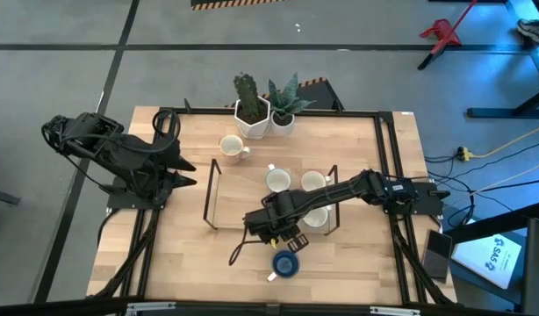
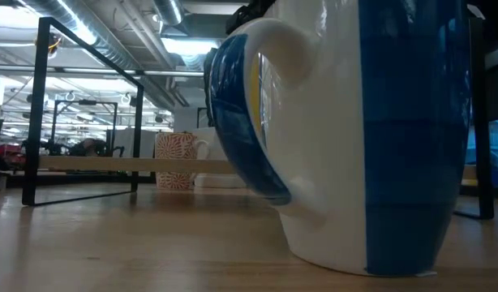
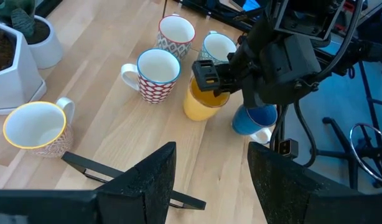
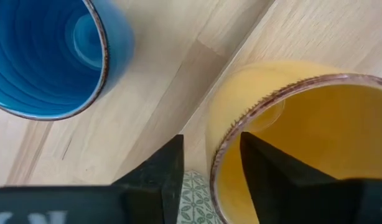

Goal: Place coffee mugs
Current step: Put the blue mug on the shelf

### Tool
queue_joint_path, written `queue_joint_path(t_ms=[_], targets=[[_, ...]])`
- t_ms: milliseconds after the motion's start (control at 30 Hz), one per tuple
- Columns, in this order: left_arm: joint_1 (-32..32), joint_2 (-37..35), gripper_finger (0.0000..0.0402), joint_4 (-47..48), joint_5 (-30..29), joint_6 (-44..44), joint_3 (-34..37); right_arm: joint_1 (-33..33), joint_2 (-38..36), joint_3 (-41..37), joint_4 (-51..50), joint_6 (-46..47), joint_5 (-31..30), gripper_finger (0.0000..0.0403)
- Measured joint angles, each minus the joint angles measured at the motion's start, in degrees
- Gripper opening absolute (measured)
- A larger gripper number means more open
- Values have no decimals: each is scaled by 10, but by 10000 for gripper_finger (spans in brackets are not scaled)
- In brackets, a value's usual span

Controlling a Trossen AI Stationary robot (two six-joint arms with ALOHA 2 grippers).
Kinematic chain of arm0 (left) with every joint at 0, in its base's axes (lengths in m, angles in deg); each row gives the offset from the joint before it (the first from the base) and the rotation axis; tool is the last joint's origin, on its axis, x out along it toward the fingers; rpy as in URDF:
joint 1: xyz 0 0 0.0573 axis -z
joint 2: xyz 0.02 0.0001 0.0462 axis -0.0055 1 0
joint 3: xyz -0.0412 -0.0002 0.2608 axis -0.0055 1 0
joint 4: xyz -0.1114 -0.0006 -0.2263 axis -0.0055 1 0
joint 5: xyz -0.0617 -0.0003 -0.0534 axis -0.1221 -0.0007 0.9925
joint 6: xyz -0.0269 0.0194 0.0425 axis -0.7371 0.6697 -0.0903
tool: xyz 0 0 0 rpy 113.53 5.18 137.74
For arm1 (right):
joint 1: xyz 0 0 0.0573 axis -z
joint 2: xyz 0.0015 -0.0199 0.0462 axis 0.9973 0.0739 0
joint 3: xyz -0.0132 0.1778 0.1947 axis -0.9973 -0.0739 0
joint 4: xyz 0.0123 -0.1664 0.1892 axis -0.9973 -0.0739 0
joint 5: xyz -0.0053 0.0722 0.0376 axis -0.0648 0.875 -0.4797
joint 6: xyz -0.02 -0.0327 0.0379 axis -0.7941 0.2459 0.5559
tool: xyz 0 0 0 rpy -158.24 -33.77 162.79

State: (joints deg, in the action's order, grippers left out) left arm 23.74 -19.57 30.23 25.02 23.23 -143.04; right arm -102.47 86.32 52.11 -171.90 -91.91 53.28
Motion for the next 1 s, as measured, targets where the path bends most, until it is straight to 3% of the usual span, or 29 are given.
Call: queue_joint_path(t_ms=[467, 633, 833, 1000], targets=[[0, 0, 194, 0, 0, 0, 0, -13, -70, 5, 21, 51, -1, 143], [0, 0, 194, 0, 0, 0, 0, -83, -90, 5, 91, 70, -1, 143], [0, 0, 194, 0, 1, -2, 0, -189, -82, -29, 149, 89, -48, 143], [0, 0, 194, 0, 1, -3, 0, -213, -78, -96, 192, 152, -30, 143]])
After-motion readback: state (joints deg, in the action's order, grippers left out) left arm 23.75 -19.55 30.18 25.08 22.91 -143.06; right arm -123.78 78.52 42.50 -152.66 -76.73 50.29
